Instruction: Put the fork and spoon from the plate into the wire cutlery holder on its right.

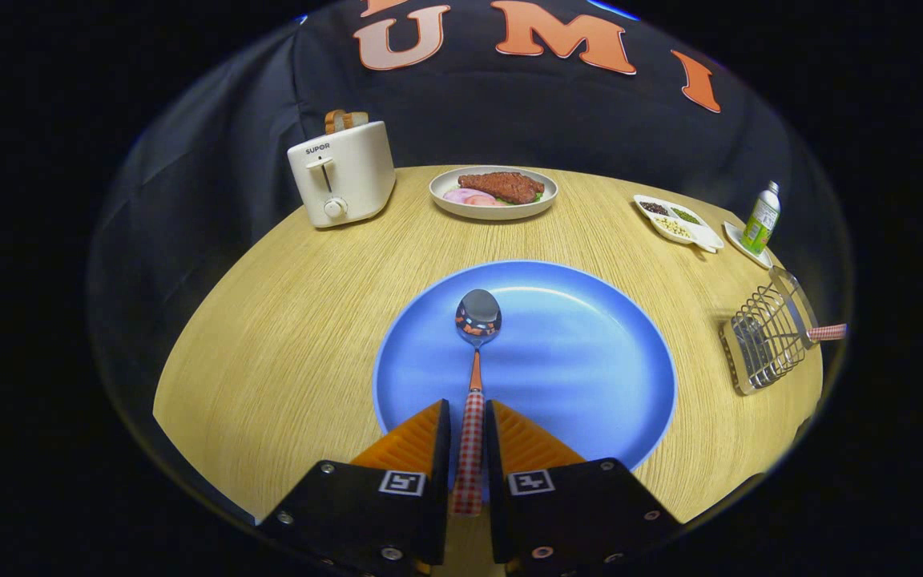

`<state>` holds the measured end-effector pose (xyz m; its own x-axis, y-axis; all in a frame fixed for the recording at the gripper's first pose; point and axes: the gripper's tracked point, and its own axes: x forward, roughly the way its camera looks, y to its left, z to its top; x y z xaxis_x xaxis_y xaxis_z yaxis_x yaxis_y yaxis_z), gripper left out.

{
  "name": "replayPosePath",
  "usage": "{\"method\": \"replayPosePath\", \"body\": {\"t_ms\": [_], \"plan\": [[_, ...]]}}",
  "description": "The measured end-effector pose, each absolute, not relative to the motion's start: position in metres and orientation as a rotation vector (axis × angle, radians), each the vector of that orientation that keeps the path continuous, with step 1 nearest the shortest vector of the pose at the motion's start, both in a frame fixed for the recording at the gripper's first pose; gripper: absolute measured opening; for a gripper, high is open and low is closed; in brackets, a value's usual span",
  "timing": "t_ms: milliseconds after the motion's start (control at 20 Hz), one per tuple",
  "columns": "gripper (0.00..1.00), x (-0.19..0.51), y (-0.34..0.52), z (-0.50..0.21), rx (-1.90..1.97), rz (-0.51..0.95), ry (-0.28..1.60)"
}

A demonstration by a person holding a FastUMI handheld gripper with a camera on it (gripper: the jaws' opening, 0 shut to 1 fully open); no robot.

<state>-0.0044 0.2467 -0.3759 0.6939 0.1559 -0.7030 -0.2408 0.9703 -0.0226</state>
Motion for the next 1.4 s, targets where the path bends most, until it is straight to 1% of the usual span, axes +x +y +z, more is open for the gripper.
{"method": "replayPosePath", "body": {"t_ms": [100, 200, 750, 1250, 1400], "plan": [[0.12, -0.004, 0.244, -0.375, -0.107, 0.219, 0.780], [0.08, -0.004, 0.242, -0.370, -0.094, 0.217, 0.783], [0.08, -0.002, 0.202, -0.308, -0.067, 0.241, 0.787], [0.08, 0.016, 0.121, -0.243, -0.064, 0.226, 0.800], [0.08, 0.018, 0.086, -0.231, -0.101, 0.227, 0.834]]}}
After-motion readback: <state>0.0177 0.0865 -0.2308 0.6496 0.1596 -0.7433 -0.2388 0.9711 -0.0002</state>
